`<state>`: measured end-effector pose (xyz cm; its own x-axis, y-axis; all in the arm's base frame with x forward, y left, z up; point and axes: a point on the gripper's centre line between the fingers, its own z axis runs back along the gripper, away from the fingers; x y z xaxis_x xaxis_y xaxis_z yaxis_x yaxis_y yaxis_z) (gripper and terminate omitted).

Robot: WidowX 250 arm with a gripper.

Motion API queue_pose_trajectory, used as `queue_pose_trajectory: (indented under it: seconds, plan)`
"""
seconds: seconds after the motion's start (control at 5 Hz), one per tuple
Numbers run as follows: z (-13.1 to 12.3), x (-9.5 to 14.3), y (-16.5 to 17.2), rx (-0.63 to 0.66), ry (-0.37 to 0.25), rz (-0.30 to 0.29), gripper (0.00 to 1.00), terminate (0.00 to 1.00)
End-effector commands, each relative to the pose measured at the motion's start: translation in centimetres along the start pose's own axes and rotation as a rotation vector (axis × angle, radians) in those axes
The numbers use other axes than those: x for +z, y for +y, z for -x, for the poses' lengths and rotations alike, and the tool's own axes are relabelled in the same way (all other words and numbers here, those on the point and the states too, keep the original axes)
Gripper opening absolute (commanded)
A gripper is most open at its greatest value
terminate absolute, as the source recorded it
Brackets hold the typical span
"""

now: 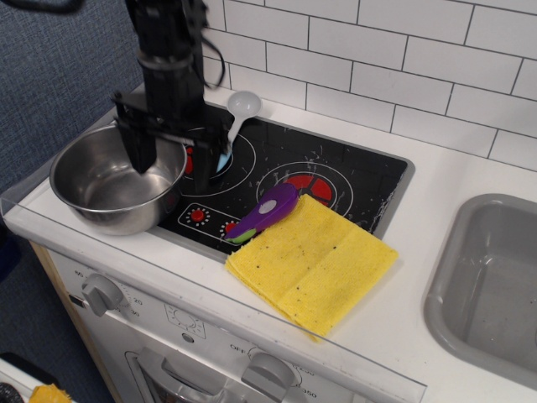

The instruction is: Move the silver pot onto the back right burner

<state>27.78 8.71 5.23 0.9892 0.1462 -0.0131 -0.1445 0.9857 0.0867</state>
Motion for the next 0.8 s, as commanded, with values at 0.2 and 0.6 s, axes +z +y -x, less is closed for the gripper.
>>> queue_pose_trajectory:
  seconds: [0.2, 0.6]
  plan:
    - [1.0, -2.2, 0.8, 0.025, 0.045, -0.04, 0.0, 0.0]
    - [1.9, -1.3, 0.8, -0.053, -0.002, -0.065, 0.0, 0.0]
